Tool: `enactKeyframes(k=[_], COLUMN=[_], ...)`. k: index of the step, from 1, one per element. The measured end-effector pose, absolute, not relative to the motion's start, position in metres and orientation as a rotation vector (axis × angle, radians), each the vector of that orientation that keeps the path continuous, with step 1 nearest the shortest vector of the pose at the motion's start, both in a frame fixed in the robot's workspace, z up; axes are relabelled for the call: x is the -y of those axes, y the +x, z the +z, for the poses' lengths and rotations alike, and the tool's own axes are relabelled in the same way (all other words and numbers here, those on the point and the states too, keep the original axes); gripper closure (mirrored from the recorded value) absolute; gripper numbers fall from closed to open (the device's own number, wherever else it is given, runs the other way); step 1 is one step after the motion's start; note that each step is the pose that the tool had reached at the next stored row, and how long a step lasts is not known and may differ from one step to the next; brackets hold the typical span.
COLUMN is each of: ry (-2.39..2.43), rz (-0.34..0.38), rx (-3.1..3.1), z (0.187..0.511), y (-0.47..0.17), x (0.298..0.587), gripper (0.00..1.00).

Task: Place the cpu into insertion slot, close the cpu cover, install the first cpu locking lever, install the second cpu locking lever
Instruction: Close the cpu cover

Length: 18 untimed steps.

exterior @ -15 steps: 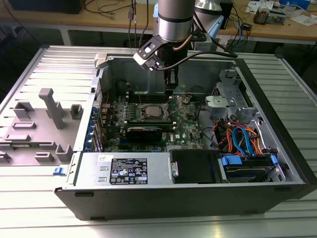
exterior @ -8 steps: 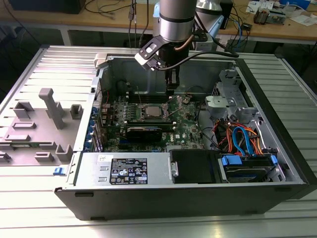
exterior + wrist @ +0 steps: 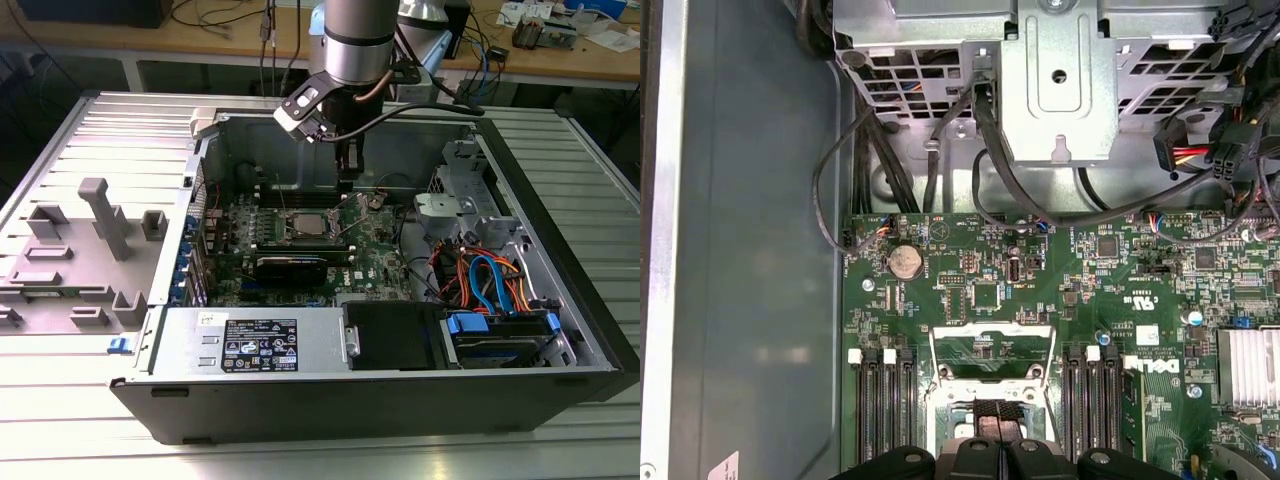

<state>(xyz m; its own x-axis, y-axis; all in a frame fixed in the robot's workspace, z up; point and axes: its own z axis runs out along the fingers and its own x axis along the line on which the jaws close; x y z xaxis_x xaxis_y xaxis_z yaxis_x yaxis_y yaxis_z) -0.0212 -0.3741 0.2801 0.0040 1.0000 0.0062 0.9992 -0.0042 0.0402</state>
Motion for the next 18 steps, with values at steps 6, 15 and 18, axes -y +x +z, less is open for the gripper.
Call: enactKeyframes(k=[6,15,18], ry=[2.209,2.209,2.209], rz=[0.051,0.051,0.051], rx=[-2.200,-2.200,-2.200], z=[0.2801,0.2801,0.2801], y=[-0.0198,-0.0157,-0.0150], x=[0.3741,0.3741,0.3741], gripper=[0.89,0.89,0.89])
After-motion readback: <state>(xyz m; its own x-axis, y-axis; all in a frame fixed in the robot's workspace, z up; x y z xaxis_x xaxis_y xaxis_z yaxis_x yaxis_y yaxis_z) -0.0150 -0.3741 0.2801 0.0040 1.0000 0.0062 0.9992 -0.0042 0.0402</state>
